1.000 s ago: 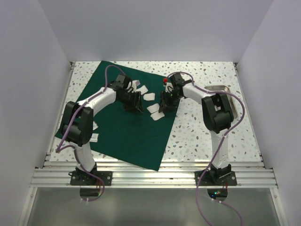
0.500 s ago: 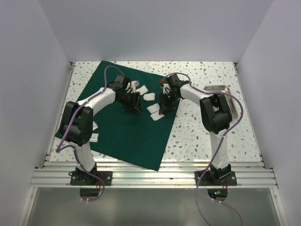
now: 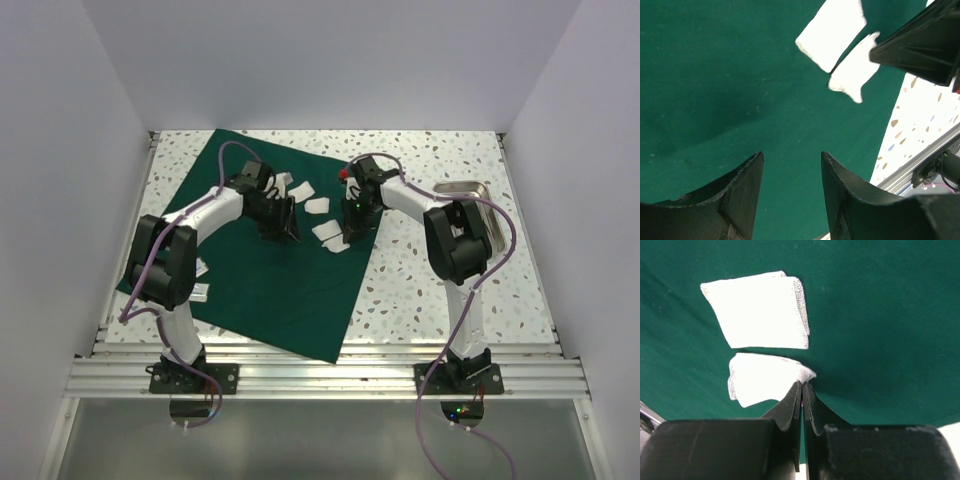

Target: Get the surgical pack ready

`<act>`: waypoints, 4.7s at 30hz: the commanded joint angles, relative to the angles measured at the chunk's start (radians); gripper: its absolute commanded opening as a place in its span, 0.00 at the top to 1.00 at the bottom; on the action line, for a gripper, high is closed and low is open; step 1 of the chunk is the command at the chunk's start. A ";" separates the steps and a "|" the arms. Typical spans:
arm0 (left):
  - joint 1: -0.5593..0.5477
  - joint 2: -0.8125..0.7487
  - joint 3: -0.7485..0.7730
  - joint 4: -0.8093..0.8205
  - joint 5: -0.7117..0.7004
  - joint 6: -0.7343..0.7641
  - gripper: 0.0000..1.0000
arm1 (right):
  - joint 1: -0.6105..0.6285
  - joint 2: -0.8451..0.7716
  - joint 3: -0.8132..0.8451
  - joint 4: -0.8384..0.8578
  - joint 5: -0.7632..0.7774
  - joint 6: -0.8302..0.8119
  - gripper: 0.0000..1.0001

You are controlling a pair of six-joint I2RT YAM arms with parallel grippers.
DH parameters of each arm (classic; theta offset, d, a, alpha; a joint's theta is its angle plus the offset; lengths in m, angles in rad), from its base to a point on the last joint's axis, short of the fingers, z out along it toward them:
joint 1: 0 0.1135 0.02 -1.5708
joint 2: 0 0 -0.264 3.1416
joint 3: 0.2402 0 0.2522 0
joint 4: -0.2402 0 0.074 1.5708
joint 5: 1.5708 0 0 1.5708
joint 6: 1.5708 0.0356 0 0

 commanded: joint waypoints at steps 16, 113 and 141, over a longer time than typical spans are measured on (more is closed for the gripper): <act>0.025 -0.041 -0.035 0.035 0.048 0.015 0.46 | 0.002 -0.056 0.091 -0.094 0.035 -0.002 0.49; 0.028 -0.113 -0.155 0.090 0.100 0.012 0.46 | -0.047 -0.133 -0.213 0.718 -0.155 1.095 1.00; 0.033 -0.110 -0.179 0.102 0.109 0.015 0.46 | -0.067 -0.152 -0.412 0.617 -0.097 0.949 1.00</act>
